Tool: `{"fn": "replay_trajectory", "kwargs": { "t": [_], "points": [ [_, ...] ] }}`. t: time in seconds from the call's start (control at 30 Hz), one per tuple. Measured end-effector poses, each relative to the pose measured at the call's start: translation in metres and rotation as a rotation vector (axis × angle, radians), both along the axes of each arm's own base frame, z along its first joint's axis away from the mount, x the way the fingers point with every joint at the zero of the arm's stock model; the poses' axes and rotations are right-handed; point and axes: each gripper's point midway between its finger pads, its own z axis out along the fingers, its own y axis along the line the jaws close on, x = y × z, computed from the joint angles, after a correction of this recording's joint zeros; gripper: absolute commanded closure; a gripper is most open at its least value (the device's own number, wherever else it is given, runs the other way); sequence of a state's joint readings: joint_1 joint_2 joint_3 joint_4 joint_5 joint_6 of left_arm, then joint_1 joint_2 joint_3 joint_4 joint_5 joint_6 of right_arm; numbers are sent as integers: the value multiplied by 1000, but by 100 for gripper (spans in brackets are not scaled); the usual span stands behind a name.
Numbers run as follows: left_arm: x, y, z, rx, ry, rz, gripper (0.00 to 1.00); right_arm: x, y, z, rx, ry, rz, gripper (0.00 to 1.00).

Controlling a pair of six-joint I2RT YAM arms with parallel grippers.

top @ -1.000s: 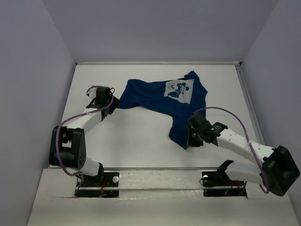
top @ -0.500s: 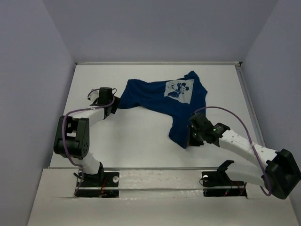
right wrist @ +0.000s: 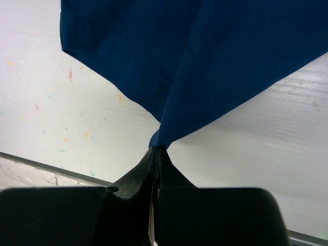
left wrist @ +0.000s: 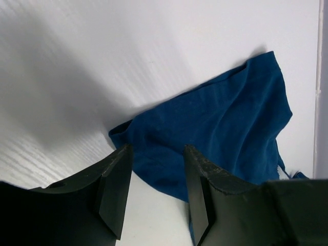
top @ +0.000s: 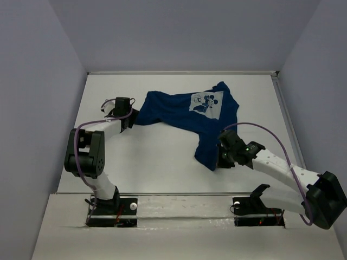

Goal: Fold and stack the t-shirts
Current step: Flatten the tshirt out

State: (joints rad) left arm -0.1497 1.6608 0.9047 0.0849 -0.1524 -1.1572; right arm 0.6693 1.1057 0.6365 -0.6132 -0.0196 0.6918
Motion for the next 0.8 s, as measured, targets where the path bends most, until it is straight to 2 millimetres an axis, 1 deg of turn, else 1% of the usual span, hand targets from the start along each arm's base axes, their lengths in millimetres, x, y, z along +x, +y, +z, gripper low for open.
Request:
{"fn": "replay_trajectory", "kwargs": {
  "t": [0.13,0.23,0.4,0.5,0.63,0.8],
  "points": [
    [7,1,-7,13,18,-1,58,0,0,0,0,-1,0,100],
    [3,2,-13,26,43,-2,59,0,0,1,3,-4,0,100],
    [-2,8,-17,52,67,2,58,0,0,1,4,-5,0,100],
    [-3,12,-16,68,71,8,58,0,0,1,4,-5,0,100],
    [-6,14,-9,81,66,7,59,0,0,1,4,-5,0,100],
    [-6,13,-8,80,66,-3,63,0,0,1,3,-6,0,100]
  ]
}}
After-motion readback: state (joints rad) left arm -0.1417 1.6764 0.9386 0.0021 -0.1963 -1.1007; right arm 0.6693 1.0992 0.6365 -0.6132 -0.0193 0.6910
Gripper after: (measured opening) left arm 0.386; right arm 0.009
